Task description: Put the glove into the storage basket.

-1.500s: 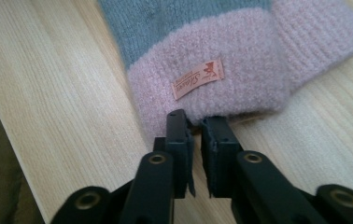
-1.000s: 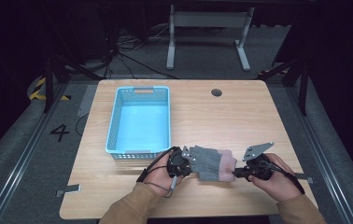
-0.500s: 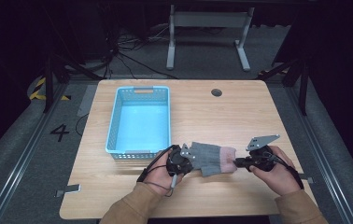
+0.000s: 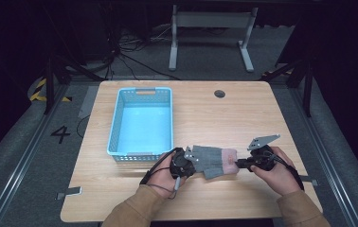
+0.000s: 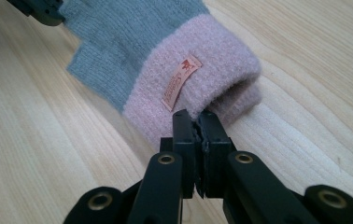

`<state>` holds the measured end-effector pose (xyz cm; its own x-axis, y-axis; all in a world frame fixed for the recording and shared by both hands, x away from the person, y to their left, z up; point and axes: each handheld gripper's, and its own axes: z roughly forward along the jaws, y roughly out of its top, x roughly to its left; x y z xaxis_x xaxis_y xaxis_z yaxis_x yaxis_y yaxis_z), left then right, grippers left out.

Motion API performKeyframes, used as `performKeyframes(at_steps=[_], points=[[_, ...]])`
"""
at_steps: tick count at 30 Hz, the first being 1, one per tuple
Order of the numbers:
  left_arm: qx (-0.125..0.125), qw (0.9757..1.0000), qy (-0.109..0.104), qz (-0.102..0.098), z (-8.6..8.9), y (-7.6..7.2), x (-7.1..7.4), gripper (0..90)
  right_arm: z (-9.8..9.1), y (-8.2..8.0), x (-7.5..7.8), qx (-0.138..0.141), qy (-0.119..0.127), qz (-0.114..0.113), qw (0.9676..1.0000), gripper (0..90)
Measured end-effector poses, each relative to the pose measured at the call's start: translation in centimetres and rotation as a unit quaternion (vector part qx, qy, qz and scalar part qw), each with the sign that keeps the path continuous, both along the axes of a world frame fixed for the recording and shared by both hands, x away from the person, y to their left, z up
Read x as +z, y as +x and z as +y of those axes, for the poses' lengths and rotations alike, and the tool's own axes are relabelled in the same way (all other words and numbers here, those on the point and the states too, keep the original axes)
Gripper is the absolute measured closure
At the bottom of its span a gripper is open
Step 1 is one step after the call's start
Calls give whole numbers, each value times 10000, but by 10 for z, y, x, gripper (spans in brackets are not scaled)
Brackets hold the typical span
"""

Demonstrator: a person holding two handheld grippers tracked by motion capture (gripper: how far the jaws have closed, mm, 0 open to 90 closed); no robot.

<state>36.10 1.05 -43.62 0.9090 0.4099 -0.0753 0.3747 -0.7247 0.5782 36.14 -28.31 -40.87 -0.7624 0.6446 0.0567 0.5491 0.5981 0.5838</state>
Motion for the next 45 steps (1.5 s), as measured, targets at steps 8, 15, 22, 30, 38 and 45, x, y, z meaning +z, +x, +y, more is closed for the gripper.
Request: performKeyframes(at_steps=[8, 15, 22, 30, 38, 45], points=[[30, 9999, -3, 118, -1, 3, -6, 888, 0, 4, -5, -62, -14, 38, 10000, 875], [84, 9998, 2, 168, 0, 5, -10, 875, 0, 4, -6, -132, -46, 57, 9999, 870], [155, 9996, -29, 236, 1, 5, -9, 827, -2, 4, -6, -235, -197, -56, 9995, 765], [137, 9994, -43, 311, 0, 1, -5, 776, -8, 3, -4, -322, -126, -222, 9992, 728], [304, 9987, -279, 293, 5, 0, 6, 704, -18, 1, 2, -486, 0, -294, 9984, 695], [362, 9980, -483, 174, 7, -2, 15, 649, -25, 2, 1, -621, 61, -348, 9974, 651]])
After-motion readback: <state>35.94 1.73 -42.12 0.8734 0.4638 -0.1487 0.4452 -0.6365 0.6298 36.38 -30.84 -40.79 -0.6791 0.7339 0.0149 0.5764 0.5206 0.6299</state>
